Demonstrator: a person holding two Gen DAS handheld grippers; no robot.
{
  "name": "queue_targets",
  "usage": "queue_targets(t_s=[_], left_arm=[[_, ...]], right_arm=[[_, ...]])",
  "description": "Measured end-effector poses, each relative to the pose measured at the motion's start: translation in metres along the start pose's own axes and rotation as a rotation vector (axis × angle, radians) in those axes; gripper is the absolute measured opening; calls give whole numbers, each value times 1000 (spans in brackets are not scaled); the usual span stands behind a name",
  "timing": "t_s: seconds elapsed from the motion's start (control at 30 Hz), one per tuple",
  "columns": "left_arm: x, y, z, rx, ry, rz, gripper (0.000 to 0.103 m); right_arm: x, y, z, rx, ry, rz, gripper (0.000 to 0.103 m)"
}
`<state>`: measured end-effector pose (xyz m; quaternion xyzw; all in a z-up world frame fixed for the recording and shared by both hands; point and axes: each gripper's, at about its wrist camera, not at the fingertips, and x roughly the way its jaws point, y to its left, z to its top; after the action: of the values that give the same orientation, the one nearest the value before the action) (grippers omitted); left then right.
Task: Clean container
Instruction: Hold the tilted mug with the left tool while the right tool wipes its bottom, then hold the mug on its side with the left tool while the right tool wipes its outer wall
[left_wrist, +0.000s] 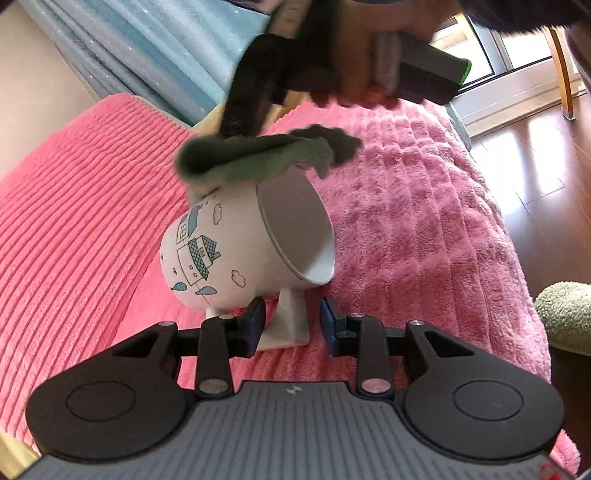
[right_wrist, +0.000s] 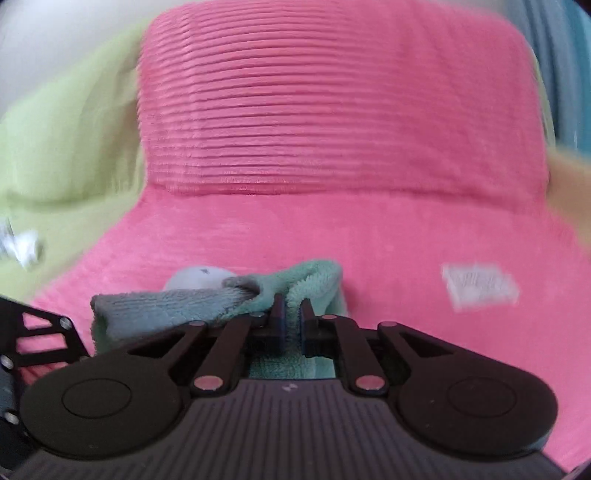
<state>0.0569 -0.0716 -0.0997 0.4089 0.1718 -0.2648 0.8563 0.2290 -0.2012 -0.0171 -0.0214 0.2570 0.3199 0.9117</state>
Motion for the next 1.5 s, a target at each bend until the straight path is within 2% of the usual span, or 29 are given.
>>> queue_targets(t_s=[0.1, 0.23, 0.33, 0.47, 0.53, 0.6, 0.67, 0.73, 0.8, 0.93, 1.03, 1.23, 1.33, 1.5], left_arm=[[1, 0, 0, -14, 4, -2, 37], [-14, 6, -4, -37, 10, -2, 37], [-21, 10, -6, -56, 16, 3, 37], [-25, 15, -6, -84, 27, -1, 37], [-25, 17, -5, -92, 36, 1, 38], [-27, 20, -2, -111, 44, -1, 36], [-27, 24, -1, -128, 50, -2, 34], [-27, 26, 1, -133, 52, -5, 34], [-27, 25, 1, -122, 53, 1, 34], [-26, 22, 0, -92, 49, 14, 34], [-24, 21, -2, -89, 40, 17, 34], [-24, 19, -3, -86, 38, 22, 34], [-24, 19, -4, -86, 39, 22, 34], [-23, 22, -4, -94, 40, 14, 34]], right_arm=[[-1, -19, -10, 106, 37, 63, 8], [-5, -30, -22, 135, 93, 99, 8], [-14, -18, -28, 43, 162, 60, 8], [-42, 0, -35, -19, 192, -54, 6], [-60, 14, -36, -60, 156, -149, 6], [-82, 31, -32, -79, 46, -173, 6], [-103, 55, -28, -101, -101, -107, 6], [-106, 80, -26, -156, -165, -23, 6], [-95, 99, -27, -210, -147, 38, 6], [-61, 112, -30, -306, -77, 45, 3], [-56, 93, -24, -207, -98, 73, 3], [-43, 33, -22, 163, -161, 197, 0], [-32, 10, -20, 284, -198, 182, 1], [-4, -18, -13, 412, -174, 204, 4]])
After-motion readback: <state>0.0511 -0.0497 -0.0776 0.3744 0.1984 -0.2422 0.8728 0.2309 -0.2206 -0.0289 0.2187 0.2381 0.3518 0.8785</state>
